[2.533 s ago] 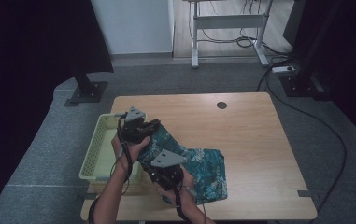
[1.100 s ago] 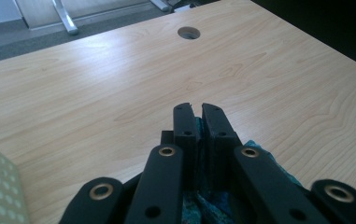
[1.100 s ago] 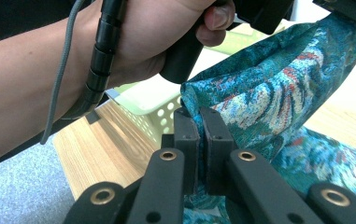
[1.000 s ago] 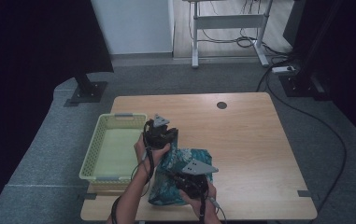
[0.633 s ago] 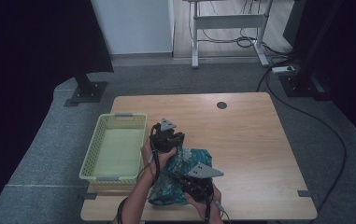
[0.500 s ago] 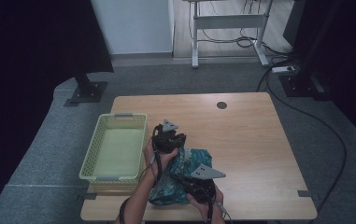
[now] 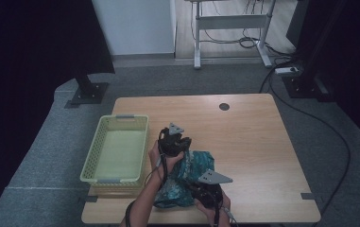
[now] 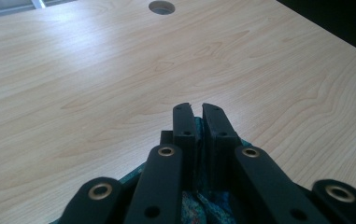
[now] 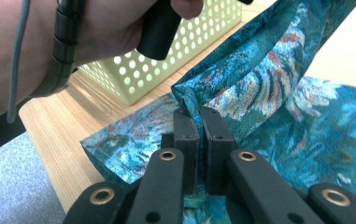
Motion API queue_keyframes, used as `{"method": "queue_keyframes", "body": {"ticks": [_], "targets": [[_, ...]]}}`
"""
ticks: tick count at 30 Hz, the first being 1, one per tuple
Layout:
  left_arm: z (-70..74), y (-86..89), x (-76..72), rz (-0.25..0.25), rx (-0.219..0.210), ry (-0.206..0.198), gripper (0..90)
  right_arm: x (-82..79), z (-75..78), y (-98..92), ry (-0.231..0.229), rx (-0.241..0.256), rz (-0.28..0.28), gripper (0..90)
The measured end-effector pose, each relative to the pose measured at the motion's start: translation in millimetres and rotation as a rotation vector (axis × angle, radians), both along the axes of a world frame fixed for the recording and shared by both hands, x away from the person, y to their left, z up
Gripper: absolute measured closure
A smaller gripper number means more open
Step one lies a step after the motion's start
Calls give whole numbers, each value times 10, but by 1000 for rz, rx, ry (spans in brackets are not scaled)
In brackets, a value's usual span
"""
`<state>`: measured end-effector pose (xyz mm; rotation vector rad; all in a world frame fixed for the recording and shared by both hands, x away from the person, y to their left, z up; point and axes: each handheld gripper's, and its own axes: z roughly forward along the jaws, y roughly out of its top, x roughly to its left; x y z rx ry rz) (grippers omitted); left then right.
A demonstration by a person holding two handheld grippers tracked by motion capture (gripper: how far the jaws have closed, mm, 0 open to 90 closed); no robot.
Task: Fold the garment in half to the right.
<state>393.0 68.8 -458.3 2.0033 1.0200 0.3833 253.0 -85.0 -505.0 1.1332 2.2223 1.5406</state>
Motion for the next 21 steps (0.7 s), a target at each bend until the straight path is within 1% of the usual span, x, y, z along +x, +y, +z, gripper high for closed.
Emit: {"method": "queue_keyframes", "body": {"ticks": [11, 17, 21], "targets": [[-111, -133, -1, -19, 8, 17, 846, -22, -129, -102, 22, 0, -23, 851], [-170, -206, -9, -30, 10, 26, 844, -50, -199, -176, 34, 3, -45, 851], [-224, -263, -23, -40, 11, 35, 841, -72, -236, -202, 40, -7, -47, 850]]}}
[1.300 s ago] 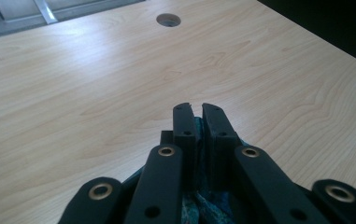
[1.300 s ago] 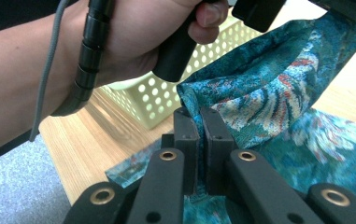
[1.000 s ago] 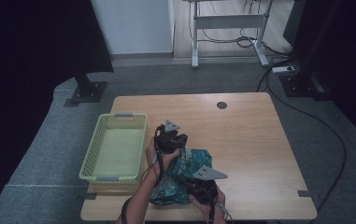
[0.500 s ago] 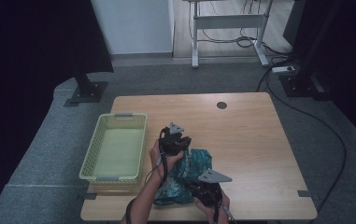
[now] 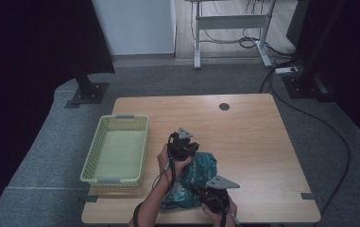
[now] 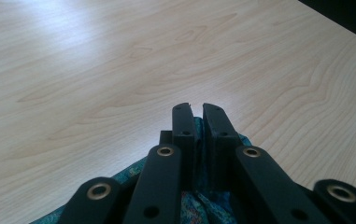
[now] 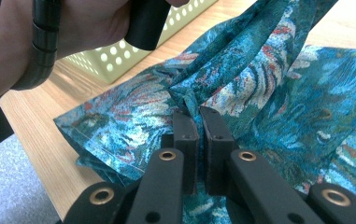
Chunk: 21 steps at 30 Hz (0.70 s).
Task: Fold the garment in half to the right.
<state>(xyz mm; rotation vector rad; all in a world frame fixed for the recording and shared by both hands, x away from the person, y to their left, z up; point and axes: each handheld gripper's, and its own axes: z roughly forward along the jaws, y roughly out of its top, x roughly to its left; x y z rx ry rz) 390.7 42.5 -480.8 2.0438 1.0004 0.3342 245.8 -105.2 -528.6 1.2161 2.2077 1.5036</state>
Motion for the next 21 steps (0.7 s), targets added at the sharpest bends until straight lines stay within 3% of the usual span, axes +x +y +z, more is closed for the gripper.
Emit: {"method": "queue_keyframes", "body": {"ticks": [16, 21], "targets": [[-288, -209, -48, -28, 28, 34, 811, -65, -178, -84, 42, -104, -26, 828], [-308, -276, -42, -28, 41, 40, 799, -69, -179, -107, 44, -107, -33, 821]]}}
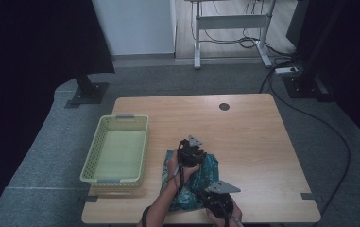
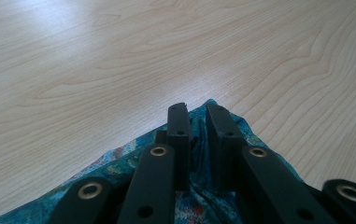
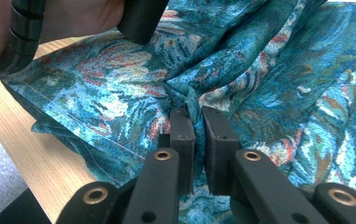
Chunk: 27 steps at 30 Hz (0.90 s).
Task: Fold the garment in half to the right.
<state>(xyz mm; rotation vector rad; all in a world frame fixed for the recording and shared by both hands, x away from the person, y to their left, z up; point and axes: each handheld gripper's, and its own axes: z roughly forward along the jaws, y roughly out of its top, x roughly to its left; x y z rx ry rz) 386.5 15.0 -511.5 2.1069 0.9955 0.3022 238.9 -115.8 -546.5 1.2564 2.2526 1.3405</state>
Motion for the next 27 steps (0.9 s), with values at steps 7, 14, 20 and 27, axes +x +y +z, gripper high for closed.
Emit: {"method": "queue_keyframes", "body": {"ticks": [7, 14, 20, 27], "targets": [[-64, -66, 15, -4, 21, 14, 774, -11, -45, -35, 22, 12, -9, 798], [-52, -74, 7, -3, 6, 9, 699, -39, -22, -85, 27, 7, -53, 669], [87, -26, -66, -12, -43, -38, 575, -89, -16, -172, 40, -27, -120, 554], [174, 91, -113, -4, -56, -61, 537, -101, -46, -294, 63, -35, -142, 501]]}}
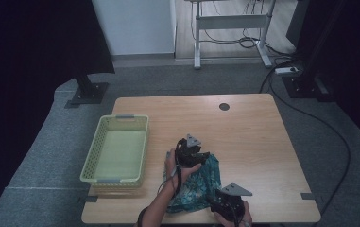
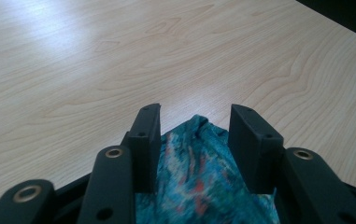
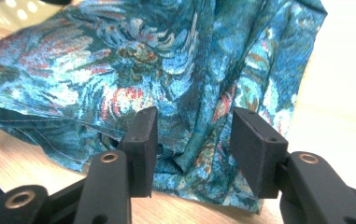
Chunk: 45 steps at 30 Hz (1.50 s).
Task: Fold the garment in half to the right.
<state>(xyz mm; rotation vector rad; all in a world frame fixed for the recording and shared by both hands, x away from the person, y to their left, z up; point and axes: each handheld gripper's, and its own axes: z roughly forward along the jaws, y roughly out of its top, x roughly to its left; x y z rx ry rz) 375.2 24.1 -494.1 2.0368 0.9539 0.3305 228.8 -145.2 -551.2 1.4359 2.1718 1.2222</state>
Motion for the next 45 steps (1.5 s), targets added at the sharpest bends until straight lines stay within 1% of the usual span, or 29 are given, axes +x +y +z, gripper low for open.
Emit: {"method": "queue_keyframes", "body": {"ticks": [2, 6, 7, 11, 13, 15, 21, 23, 24, 26, 28, 30, 32, 35, 37, 40, 45], "targets": [[10, 39, -15, 3, -8, -5, 534, 9, -26, -5, 5, -10, 8, 492], [32, 127, -47, 10, -13, -14, 515, 15, -37, -27, 4, 6, 22, 463], [38, 150, -56, 13, -18, -15, 509, 16, -25, -41, -1, 15, 26, 453], [60, 235, -89, 11, -15, -15, 483, 36, 67, -108, -45, 46, 52, 421], [63, 267, -110, 13, -11, -16, 458, 55, 116, -127, -65, 46, 71, 414], [72, 303, -131, 12, -22, -15, 441, 79, 152, -133, -76, 44, 89, 411], [144, 404, -193, 11, -31, -25, 397, 123, 196, -109, -94, 33, 139, 402], [156, 431, -214, 23, -22, -32, 386, 126, 190, -103, -93, 31, 149, 402], [157, 443, -224, 31, -18, -36, 386, 125, 185, -103, -95, 32, 150, 402], [151, 472, -235, 30, -24, -27, 374, 113, 173, -111, -109, 39, 146, 402], [143, 499, -252, 28, -22, -29, 364, 106, 165, -116, -111, 37, 149, 402], [139, 532, -275, 19, -28, -26, 356, 107, 157, -123, -111, 27, 150, 403], [133, 564, -306, 15, -19, -32, 349, 113, 148, -136, -108, 16, 150, 402], [120, 592, -337, 12, -14, -36, 343, 120, 133, -155, -110, 14, 150, 403], [106, 632, -363, 21, -4, -41, 335, 119, 118, -175, -105, 15, 149, 403], [88, 692, -395, 35, -15, -39, 329, 97, 102, -191, -101, 10, 154, 402], [64, 782, -481, 32, -1, -47, 324, 52, 108, -246, -105, -4, 165, 401]]}}
